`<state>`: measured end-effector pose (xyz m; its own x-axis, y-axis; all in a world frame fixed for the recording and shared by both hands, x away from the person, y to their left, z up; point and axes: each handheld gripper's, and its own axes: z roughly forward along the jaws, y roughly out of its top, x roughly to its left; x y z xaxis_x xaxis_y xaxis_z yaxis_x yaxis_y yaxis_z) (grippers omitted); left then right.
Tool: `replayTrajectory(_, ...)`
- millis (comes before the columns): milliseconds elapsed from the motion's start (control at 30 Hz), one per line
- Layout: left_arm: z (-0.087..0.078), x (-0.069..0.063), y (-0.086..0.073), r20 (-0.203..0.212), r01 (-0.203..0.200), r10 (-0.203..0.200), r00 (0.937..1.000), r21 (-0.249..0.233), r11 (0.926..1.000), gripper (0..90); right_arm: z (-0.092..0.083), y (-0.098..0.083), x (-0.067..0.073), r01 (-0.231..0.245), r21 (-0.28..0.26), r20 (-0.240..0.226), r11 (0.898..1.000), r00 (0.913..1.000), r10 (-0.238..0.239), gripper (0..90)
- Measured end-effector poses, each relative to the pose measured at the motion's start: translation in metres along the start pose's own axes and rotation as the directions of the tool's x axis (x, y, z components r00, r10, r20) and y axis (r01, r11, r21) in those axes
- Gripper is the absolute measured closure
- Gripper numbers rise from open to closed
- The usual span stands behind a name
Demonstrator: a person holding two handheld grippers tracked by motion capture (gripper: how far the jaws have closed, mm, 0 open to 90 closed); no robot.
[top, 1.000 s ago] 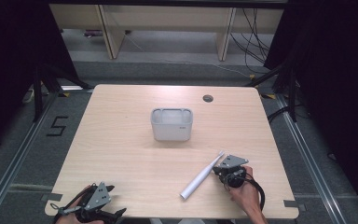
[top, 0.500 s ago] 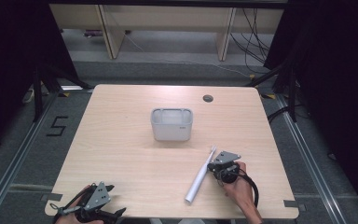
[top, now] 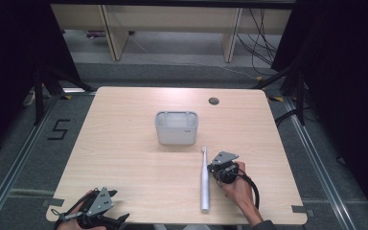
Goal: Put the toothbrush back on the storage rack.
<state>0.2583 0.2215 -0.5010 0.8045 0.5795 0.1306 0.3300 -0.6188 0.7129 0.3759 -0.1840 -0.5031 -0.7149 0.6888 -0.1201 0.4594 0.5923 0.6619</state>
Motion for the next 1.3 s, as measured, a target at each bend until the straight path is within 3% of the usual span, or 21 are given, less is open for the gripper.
replayTrajectory(267, 0.0, -0.001, 0.0, 0.011, 0.003, -0.003, 0.9999, -0.004, 1.0, 15.7, 0.007, 0.004, 0.003, 0.007, 0.016, -0.012, 1.0, 0.9999, -0.007, 88.7)
replayTrajectory(433, 0.0, -0.001, 0.0, 0.011, 0.004, -0.004, 0.9999, -0.005, 1.0, 15.7, 0.01, 0.01, 0.004, 0.041, 0.01, -0.005, 0.999, 0.9992, -0.04, 88.2)
replayTrajectory(533, 0.0, 0.0, 0.0, 0.006, 0.001, -0.001, 1.0, 0.002, 1.0, 15.6, 0.01, 0.013, 0.004, 0.027, 0.025, -0.016, 0.999, 0.9995, -0.027, 87.5)
replayTrajectory(633, 0.0, -0.001, 0.0, 0.012, 0.004, -0.004, 0.9999, -0.002, 1.0, 15.7, 0.005, 0.016, 0.003, 0.038, 0.018, -0.004, 0.999, 0.9993, -0.038, 80.9)
replayTrajectory(733, 0.0, 0.0, 0.0, 0.0, 0.011, -0.011, 0.9999, 0.002, 0.9999, 15.6, -0.005, 0.024, 0.002, 0.013, 0.022, 0.009, 1.0, 0.9999, -0.013, 69.5)
replayTrajectory(800, -0.001, 0.0, 0.0, 0.005, 0.0, 0.0, 1.0, 0.0, 1.0, 15.7, -0.014, 0.029, 0.004, -0.022, 0.042, -0.017, 0.999, 0.9996, 0.023, 63.7)
replayTrajectory(867, 0.0, 0.0, -0.001, 0.005, 0.009, -0.009, 0.9999, 0.001, 1.0, 15.7, -0.014, 0.031, 0.005, -0.005, 0.034, -0.025, 0.999, 0.9997, 0.006, 62.1)
replayTrajectory(900, 0.0, 0.001, -0.001, 0.001, 0.006, -0.006, 1.0, -0.003, 1.0, 15.7, -0.018, 0.036, 0.01, -0.031, 0.074, -0.039, 0.997, 0.9987, 0.034, 55.7)
replayTrajectory(933, 0.0, 0.001, -0.001, 0.001, 0.006, -0.006, 1.0, -0.003, 1.0, 15.6, -0.021, 0.038, 0.014, -0.048, 0.104, -0.05, 0.993, 0.9973, 0.053, 54.7)
replayTrajectory(1133, -0.001, 0.003, -0.001, -0.003, 0.008, -0.008, 1.0, 0.002, 1.0, 15.7, -0.017, 0.045, 0.024, -0.016, 0.157, -0.09, 0.988, 0.9955, 0.03, 50.2)
replayTrajectory(1167, -0.001, 0.002, -0.001, 0.001, 0.016, -0.016, 0.9999, -0.005, 0.9999, 15.7, -0.013, 0.045, 0.027, -0.003, 0.194, -0.097, 0.981, 0.995, 0.022, 48.0)
replayTrajectory(1300, -0.001, 0.002, -0.001, 0.002, 0.011, -0.011, 0.9999, -0.005, 0.9999, 15.7, -0.01, 0.047, 0.03, -0.015, 0.229, -0.094, 0.973, 0.9949, 0.037, 47.3)
